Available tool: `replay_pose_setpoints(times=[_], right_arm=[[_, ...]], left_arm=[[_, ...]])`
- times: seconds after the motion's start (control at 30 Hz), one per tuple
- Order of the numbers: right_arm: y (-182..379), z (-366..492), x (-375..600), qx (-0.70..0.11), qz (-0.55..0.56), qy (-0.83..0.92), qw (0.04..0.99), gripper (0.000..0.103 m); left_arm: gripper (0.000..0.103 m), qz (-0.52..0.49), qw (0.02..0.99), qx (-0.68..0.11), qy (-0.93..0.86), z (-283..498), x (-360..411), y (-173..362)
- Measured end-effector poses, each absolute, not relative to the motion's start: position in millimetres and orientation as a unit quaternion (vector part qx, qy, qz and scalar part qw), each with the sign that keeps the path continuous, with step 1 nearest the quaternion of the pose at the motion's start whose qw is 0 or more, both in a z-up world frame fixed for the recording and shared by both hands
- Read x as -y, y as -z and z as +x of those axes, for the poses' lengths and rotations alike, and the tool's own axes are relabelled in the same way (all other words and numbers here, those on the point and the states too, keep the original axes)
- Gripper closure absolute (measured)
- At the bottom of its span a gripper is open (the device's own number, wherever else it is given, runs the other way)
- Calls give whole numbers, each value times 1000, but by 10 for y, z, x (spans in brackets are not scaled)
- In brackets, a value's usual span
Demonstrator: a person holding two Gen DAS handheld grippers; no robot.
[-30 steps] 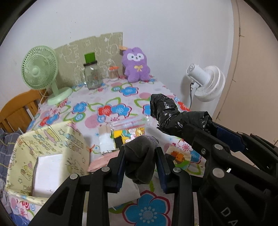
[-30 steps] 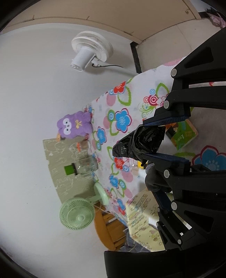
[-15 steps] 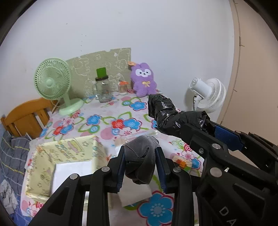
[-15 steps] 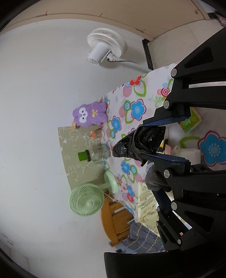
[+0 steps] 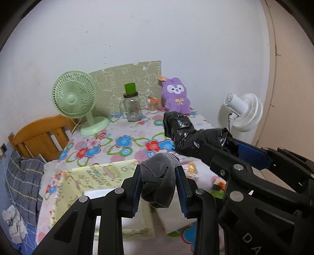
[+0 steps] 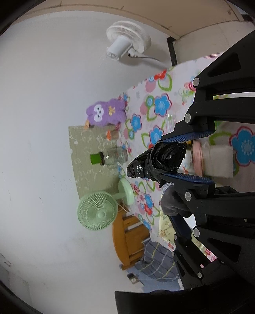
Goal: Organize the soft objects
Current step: 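Carry the gray sock and black bundle over the fabric storage box with both grippers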
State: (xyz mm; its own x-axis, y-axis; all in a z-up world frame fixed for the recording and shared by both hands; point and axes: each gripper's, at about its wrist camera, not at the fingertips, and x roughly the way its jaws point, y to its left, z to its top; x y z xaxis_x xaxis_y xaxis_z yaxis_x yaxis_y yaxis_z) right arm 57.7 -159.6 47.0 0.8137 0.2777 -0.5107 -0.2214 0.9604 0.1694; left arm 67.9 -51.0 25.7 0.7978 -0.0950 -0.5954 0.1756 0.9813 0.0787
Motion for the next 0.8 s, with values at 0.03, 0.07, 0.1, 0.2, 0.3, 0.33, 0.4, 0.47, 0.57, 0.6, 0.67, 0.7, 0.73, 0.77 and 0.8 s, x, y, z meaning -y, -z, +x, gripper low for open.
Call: replay_pose_setpoints(times=[0.03,0.07,0.1,0.2,0.3,0.33,0.4,0.47,0.57,0.6,0.67,0.7,0.73,0.77,0.8], right_arm=[[-456,593,1551,-279,51,-136,949,69],[-447,606,1512,-281,50,-138,948,69],[-440,612,1474,-282,50,-140,948,69],[-415,658,1347,-288,46,-146,945,69],[-387,711,1229,-294,42,-153,943,69],[-378,733,1187,-296,41,-156,941,69],[-358,771,1107,-300,39,-162,939,69],[-344,808,1025,-303,36,-165,938,69],[-313,875,898,-308,32,-173,935,69],[-300,899,860,-310,31,-176,934,69],[-270,933,789,-315,28,-181,931,69],[-246,960,739,-318,24,-185,930,69],[-228,978,697,-320,22,-188,928,69],[-198,1008,650,-325,20,-191,926,69],[-173,1031,612,-328,20,-194,924,69]], left_arm=[[70,67,946,-310,70,686,479,-251],[70,69,946,-310,68,686,447,-242],[70,69,946,-310,66,696,410,-234],[70,68,945,-315,61,733,302,-210],[70,69,944,-318,55,764,189,-189],[70,70,944,-319,53,776,161,-186],[70,71,943,-320,49,791,93,-173],[70,70,943,-323,45,815,19,-154],[70,67,942,-327,39,849,-116,-119],[70,66,941,-330,37,862,-160,-100],[70,63,939,-336,33,894,-245,-55],[70,63,938,-340,29,919,-289,-25],[70,62,937,-343,27,940,-322,-1],[69,61,936,-346,24,959,-353,24],[69,60,935,-350,21,986,-398,62]])
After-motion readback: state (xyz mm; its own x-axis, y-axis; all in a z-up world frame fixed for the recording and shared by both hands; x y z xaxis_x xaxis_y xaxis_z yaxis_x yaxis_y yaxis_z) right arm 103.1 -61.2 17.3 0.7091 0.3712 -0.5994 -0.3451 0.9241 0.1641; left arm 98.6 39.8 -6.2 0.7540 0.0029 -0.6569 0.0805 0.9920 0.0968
